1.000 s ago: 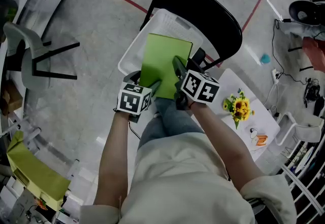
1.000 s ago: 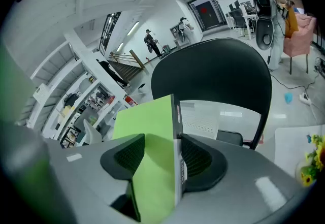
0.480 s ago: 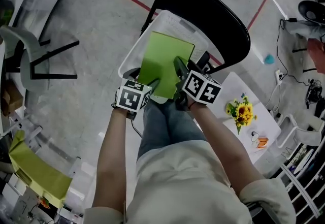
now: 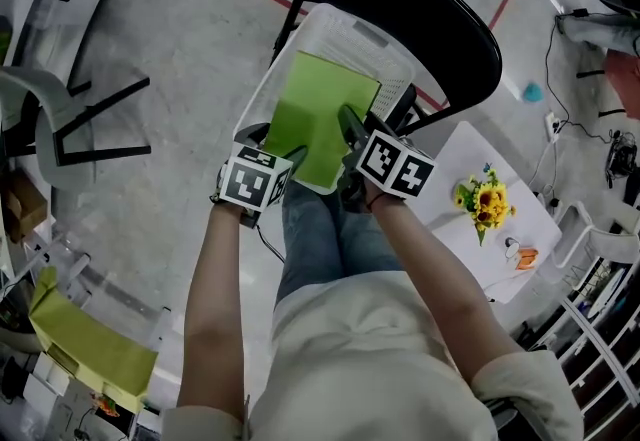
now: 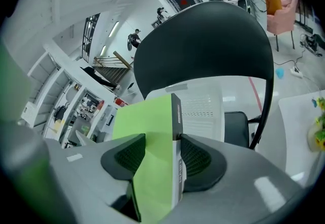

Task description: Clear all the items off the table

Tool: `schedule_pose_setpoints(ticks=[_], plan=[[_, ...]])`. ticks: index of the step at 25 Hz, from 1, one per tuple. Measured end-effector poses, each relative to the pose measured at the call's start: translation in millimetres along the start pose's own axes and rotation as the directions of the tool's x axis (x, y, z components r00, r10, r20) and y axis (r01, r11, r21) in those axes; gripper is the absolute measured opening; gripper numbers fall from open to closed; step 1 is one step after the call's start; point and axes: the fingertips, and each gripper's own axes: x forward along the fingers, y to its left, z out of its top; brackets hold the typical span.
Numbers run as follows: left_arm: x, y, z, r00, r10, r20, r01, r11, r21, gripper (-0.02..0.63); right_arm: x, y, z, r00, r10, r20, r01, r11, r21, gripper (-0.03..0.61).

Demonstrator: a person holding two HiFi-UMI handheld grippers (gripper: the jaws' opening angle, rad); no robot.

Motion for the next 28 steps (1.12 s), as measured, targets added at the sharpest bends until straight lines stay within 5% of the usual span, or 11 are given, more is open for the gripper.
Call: schedule_pose_setpoints(ticks=[13, 28], plan=[[0.4, 1.3, -12.9, 0.999, -0.034, -0.012, 0.034, 0.999, 0.017, 0.344, 2.4, -4.4, -18.3, 0.999, -0.045, -0.011, 0.045, 0.998, 0.037, 0.219], [3.9, -1.4, -17.9, 1.000, 0.002, -0.010, -0.001, 0.991, 0.131, 0.354, 7.1, 8.1, -58.7, 0.994, -0.043, -0.103, 0.038, 0.998, -0.054, 0.247]])
